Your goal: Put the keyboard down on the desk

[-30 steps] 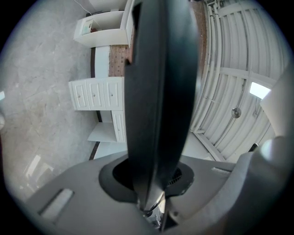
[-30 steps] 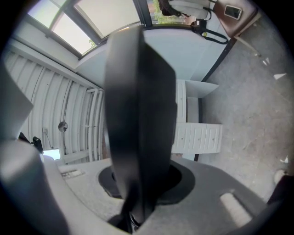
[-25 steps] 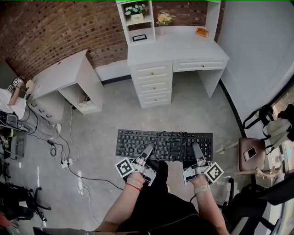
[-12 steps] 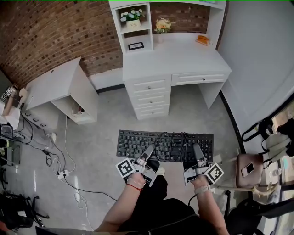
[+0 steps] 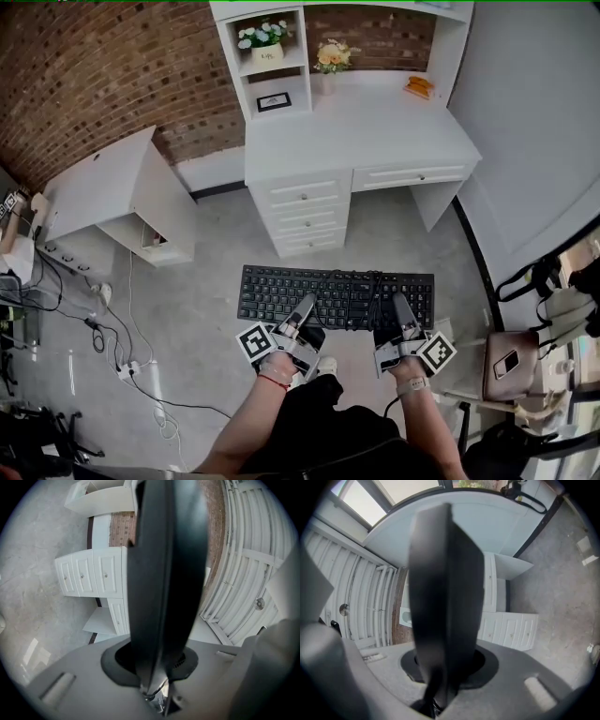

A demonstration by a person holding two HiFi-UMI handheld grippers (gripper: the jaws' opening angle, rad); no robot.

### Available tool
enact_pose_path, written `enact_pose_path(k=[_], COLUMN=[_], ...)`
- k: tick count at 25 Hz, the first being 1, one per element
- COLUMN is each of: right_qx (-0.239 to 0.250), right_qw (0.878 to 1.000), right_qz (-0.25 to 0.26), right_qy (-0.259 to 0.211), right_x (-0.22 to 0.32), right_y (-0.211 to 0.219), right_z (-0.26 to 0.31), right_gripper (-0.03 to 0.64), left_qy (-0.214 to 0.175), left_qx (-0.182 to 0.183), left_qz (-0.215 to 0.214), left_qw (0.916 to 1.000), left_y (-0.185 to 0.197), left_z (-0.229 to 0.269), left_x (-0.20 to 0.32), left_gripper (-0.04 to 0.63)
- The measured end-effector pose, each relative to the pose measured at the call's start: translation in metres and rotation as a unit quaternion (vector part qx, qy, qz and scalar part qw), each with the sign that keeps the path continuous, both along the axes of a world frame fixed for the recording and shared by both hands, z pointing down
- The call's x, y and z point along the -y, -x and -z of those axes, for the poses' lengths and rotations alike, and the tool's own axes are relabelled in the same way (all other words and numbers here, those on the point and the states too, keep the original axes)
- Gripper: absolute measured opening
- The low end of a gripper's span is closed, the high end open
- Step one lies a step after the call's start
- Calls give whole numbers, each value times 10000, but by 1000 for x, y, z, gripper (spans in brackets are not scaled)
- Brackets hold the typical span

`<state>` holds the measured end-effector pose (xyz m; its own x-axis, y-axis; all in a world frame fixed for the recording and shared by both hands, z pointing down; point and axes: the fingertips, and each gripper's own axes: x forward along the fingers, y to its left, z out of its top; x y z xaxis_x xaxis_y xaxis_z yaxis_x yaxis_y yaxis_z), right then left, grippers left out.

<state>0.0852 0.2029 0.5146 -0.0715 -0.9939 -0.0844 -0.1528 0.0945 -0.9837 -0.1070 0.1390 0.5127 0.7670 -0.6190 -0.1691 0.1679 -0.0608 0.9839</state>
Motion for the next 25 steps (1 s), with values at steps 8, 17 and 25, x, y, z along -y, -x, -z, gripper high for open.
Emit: enact_pose_path(k=[8,17,25], right_qx=[-67,42,225], right_qw=[10000,9999,9995], right_qz=[-64,-68,156], right_qy=[7,95,180], right_x=[49,72,131], right_y=[-14,-26,-36], right_z=[-7,-14,-33], right_gripper=[71,71,71], left_qy=[-28,99,202], left_qx=[2,28,123], left_qz=[-66,-74,157], left_qw=[10000,9999,9996], left_y=[-14,-27,-35], left_z=[-4,-11,-24], left_x=[51,74,124], left_gripper=[66,66,66])
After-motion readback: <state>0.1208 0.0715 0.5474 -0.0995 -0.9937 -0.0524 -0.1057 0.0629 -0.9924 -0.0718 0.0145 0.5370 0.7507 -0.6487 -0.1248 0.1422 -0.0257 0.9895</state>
